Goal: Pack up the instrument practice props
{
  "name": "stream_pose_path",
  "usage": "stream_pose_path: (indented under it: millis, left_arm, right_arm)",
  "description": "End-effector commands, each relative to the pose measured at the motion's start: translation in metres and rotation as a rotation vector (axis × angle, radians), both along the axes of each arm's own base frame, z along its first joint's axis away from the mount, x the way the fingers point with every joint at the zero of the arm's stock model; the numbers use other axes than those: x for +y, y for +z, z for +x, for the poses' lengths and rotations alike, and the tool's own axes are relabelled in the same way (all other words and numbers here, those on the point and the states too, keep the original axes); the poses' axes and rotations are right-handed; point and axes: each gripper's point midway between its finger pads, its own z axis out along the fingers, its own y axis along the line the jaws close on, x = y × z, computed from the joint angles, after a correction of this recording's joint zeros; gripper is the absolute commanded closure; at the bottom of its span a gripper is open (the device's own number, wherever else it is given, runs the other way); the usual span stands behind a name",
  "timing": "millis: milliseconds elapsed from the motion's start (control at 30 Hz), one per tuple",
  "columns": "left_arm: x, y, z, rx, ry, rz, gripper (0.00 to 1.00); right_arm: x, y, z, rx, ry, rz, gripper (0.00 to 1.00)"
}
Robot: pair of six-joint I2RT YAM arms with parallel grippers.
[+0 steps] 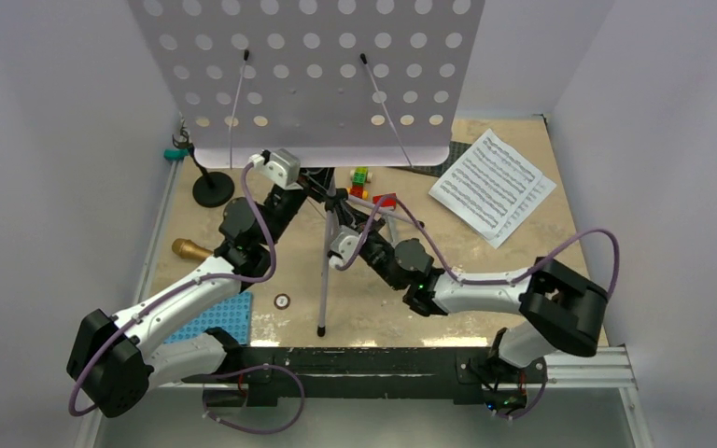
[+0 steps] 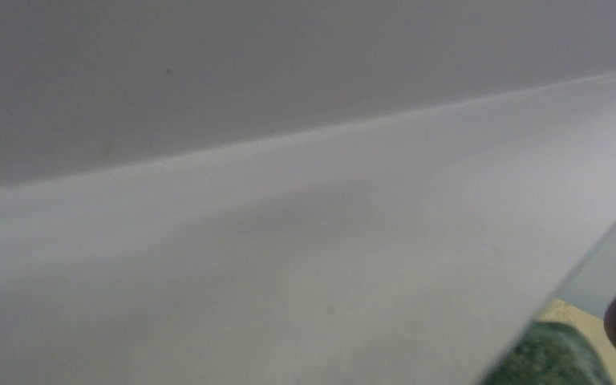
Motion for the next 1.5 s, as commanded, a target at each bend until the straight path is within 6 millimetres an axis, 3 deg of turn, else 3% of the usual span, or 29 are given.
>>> stream_pose_path:
  millis: [0, 133, 333, 467, 533, 733, 933, 1000, 1167, 1333, 1467]
  left_arm:
    - [-0.019, -0.042, -0.001, 0.120, -0.079, 0.062, 1.00]
    - [-0.021, -0.042, -0.001, 0.125, -0.084, 0.063, 1.00]
    - [-0.019, -0.046, 0.001, 0.133, -0.070, 0.066, 1.00]
    - [-0.017, -0.045, 0.005, 0.132, -0.047, 0.067, 1.00]
    - [-0.016, -0.044, 0.008, 0.130, -0.033, 0.072, 1.00]
    - [-0.010, -0.042, 0.015, 0.133, 0.016, 0.068, 1.00]
    - [-0.009, -0.042, 0.015, 0.132, 0.020, 0.063, 1.00]
    - [-0.010, -0.041, 0.014, 0.133, 0.012, 0.058, 1.00]
    - [-0.010, -0.039, 0.008, 0.134, -0.005, 0.046, 1.00]
    - [-0.012, -0.040, 0.004, 0.130, -0.012, 0.052, 1.00]
    - [-0.014, -0.040, 0.001, 0.120, -0.014, 0.058, 1.00]
  right_arm:
    - [-0.012, -0.039, -0.002, -0.226, -0.151, -0.274, 1.00]
    - [-0.018, -0.044, -0.006, -0.269, -0.223, -0.277, 1.00]
    - [-0.021, -0.018, -0.018, -0.107, -0.167, -0.120, 1.00]
    - [-0.025, 0.007, -0.026, 0.098, -0.125, -0.003, 0.53]
    - [-0.029, 0.014, -0.032, 0.191, -0.113, 0.056, 0.42]
    - [-0.034, 0.001, -0.056, 0.453, -0.044, 0.153, 0.37]
    - [-0.021, -0.035, -0.107, 0.862, 0.110, 0.190, 0.39]
    - [-0.022, -0.045, -0.113, 1.021, 0.099, 0.258, 0.39]
    - [-0.035, -0.051, -0.104, 1.363, 0.154, 0.531, 0.40]
    - [-0.048, -0.016, -0.085, 1.500, 0.258, 0.753, 0.34]
    - [-0.046, 0.018, -0.059, 1.583, 0.336, 0.852, 0.30]
